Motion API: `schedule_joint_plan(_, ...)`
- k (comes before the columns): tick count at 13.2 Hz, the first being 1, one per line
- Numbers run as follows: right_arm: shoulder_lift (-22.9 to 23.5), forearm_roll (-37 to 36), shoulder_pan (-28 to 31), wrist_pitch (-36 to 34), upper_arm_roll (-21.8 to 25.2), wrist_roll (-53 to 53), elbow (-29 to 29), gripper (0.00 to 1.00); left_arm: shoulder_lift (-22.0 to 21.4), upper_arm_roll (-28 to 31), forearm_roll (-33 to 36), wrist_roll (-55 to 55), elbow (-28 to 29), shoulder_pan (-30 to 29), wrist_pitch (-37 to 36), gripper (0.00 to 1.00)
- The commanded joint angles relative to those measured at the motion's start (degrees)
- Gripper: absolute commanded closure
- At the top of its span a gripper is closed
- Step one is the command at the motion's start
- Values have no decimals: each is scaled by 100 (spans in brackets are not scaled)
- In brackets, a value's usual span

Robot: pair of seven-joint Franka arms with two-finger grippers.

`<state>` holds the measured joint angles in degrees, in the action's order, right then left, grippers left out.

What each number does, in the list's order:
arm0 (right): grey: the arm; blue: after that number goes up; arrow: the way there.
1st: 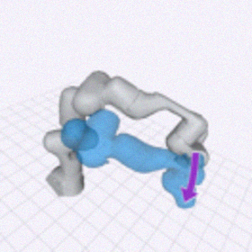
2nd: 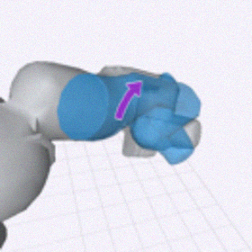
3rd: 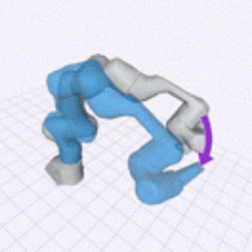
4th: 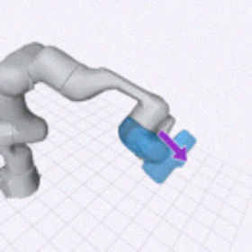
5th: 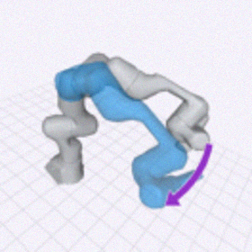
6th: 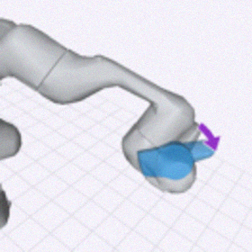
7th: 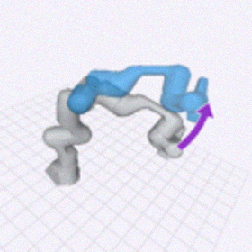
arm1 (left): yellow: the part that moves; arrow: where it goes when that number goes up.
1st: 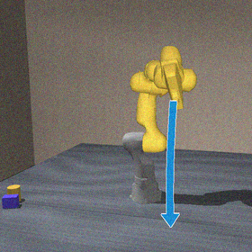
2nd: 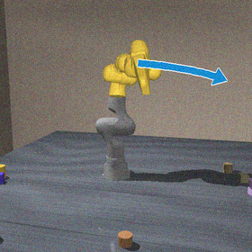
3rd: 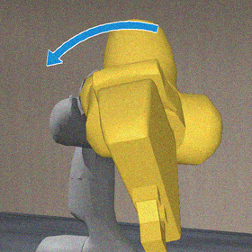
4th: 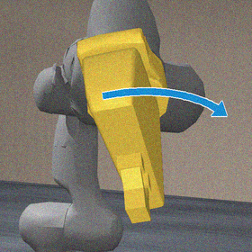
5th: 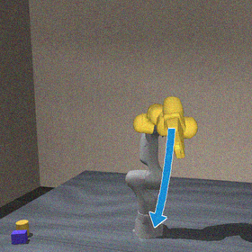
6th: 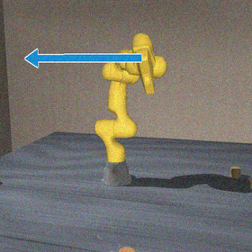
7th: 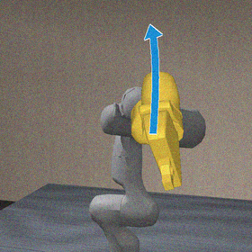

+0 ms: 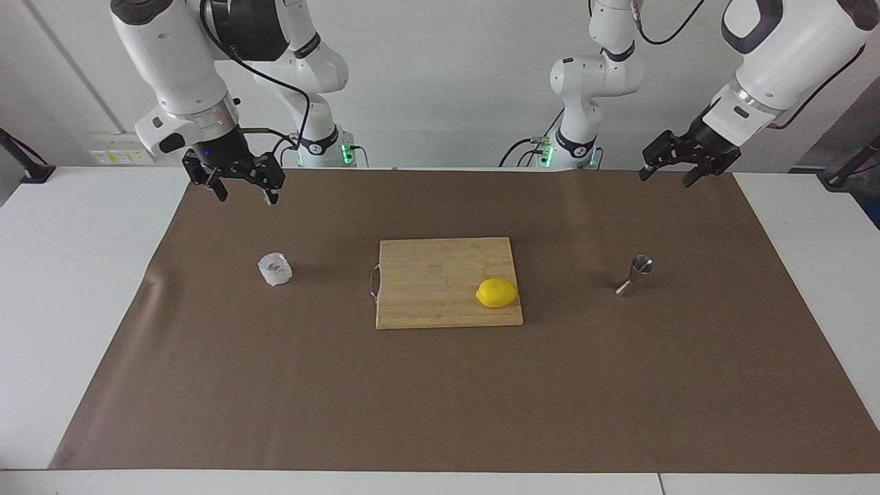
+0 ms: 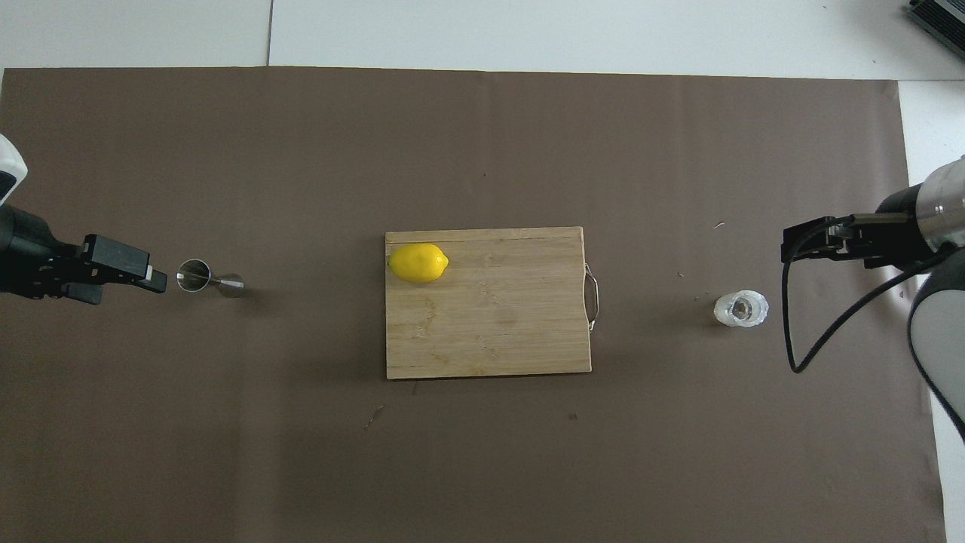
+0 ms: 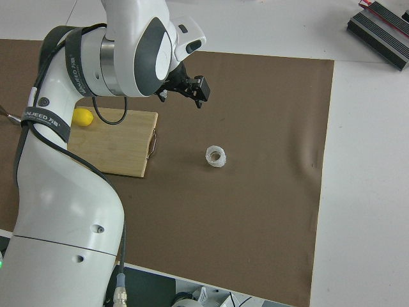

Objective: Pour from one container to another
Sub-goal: 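Open the left gripper and move it toward the metal cup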

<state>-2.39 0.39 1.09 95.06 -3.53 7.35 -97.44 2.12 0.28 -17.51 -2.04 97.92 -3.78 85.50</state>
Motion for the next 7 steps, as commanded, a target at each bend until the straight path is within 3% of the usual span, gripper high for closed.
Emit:
schedule_joint_plan(1, -59, 146, 75, -84, -25, -111, -3, 0, 613, -72, -323, 2, -326, -551, -394, 0)
schedule_joint_plan(4, -59, 146, 75, -75, -25, -111, -3, 0, 859, -63, -1200, 858, -326, -956, -919, 0)
schedule_joint_plan(7, -59, 146, 75, -84, -25, -111, -3, 0, 1534, -142, -1693, 2335, -615, -1316, -1474, 0)
